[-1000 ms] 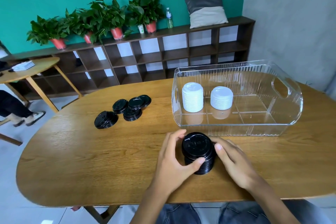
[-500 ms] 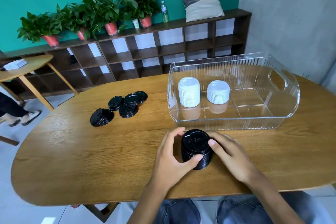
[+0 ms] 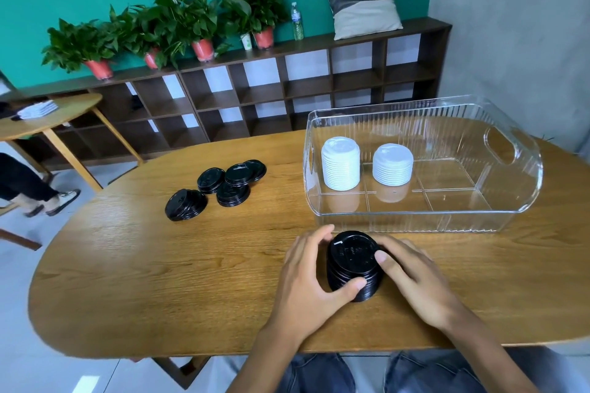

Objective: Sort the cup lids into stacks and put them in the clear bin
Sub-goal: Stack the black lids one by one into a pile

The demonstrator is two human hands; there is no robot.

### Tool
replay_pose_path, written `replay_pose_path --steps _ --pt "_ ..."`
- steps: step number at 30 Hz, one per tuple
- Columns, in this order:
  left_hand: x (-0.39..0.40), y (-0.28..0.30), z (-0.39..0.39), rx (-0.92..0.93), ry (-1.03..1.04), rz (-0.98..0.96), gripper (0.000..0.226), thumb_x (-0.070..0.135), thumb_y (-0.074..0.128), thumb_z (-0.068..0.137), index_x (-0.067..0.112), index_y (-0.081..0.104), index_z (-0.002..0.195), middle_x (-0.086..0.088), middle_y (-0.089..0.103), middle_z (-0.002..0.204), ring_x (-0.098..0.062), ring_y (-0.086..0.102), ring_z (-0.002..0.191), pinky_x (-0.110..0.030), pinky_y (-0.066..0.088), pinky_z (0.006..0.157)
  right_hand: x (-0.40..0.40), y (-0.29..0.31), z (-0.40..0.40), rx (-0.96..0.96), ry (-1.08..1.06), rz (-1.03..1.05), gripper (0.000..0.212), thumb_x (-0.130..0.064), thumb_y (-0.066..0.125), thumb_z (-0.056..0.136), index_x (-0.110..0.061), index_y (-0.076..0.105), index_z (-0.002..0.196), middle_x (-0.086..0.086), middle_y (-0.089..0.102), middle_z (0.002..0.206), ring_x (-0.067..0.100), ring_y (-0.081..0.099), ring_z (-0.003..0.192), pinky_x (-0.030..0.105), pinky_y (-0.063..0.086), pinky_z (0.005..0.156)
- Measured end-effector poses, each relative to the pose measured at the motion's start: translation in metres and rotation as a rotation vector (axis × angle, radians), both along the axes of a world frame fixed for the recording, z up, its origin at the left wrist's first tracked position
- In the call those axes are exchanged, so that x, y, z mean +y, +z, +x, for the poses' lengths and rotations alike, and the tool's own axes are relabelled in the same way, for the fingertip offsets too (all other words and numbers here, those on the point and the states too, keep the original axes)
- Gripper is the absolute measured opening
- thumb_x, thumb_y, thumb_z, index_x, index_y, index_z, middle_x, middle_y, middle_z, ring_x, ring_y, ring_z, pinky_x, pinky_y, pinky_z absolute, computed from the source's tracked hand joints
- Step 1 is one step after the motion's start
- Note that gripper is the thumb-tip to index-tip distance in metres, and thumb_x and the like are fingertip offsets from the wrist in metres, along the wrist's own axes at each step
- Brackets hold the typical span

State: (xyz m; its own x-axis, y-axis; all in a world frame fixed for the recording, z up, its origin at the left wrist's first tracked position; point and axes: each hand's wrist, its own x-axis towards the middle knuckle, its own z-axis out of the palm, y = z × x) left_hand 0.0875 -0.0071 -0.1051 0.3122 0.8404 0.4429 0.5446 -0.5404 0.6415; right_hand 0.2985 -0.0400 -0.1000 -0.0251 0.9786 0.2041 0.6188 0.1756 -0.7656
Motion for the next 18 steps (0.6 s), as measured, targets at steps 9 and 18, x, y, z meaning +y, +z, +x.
replay_pose_path --steps 9,18 --pt "0.048 0.009 -0.049 -0.199 0.251 0.083 0.046 0.049 0.065 0.092 0.035 0.051 0.133 0.023 0.052 0.129 -0.003 0.059 0.114 -0.031 0.043 0.104 0.0 -0.001 0.002 0.151 0.026 -0.001 0.042 -0.058 0.029 0.099 -0.051 0.053 0.133 -0.032 0.058 0.132 -0.001 0.047 0.132 0.051 0.032 0.114" --pt "0.171 0.006 -0.118 0.103 0.655 -0.256 0.074 0.04 0.071 0.095 0.011 0.033 0.151 -0.019 0.051 0.146 -0.039 0.049 0.133 -0.052 0.04 0.111 0.001 -0.001 0.001 0.115 0.017 -0.009 0.039 -0.06 0.028 0.096 -0.059 0.049 0.129 -0.039 0.056 0.128 -0.005 0.047 0.128 0.048 0.033 0.113"
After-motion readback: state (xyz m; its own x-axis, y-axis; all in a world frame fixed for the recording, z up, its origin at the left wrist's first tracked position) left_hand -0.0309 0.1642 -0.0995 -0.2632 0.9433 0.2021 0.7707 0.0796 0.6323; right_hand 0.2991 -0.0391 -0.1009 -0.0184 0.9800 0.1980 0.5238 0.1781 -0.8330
